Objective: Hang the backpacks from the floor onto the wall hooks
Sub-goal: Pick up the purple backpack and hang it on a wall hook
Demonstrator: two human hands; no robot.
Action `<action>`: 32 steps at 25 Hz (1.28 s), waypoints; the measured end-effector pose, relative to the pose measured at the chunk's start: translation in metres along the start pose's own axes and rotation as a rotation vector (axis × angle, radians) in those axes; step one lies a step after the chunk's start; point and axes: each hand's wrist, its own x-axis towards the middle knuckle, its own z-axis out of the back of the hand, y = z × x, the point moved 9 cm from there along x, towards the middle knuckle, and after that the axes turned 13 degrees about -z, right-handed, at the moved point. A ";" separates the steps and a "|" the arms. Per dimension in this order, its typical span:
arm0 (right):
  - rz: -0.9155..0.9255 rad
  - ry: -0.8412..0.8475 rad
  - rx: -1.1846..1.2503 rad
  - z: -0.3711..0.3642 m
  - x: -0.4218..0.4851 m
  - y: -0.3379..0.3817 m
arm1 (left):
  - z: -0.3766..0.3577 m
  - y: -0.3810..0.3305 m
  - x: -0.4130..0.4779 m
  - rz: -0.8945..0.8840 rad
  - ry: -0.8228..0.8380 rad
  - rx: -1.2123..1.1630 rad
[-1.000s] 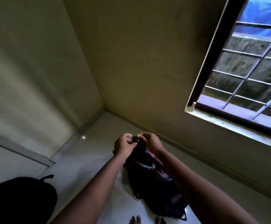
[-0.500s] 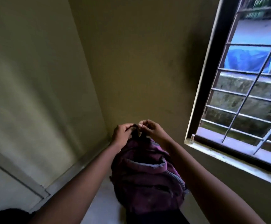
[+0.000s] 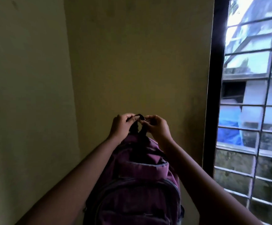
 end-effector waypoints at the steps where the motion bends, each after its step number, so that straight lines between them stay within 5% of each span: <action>1: 0.040 -0.068 -0.019 0.000 0.016 0.021 | 0.008 -0.003 0.028 -0.063 -0.008 0.035; 14: 0.439 -0.730 -0.266 0.053 0.119 0.227 | 0.023 -0.075 0.270 -0.501 -0.137 -0.237; 25: 0.597 -0.776 -0.441 0.087 0.198 0.341 | 0.012 -0.124 0.391 -0.491 -0.259 -0.142; 32: 0.741 -0.879 -0.428 0.106 0.234 0.387 | 0.020 -0.155 0.441 -0.648 -0.492 -0.071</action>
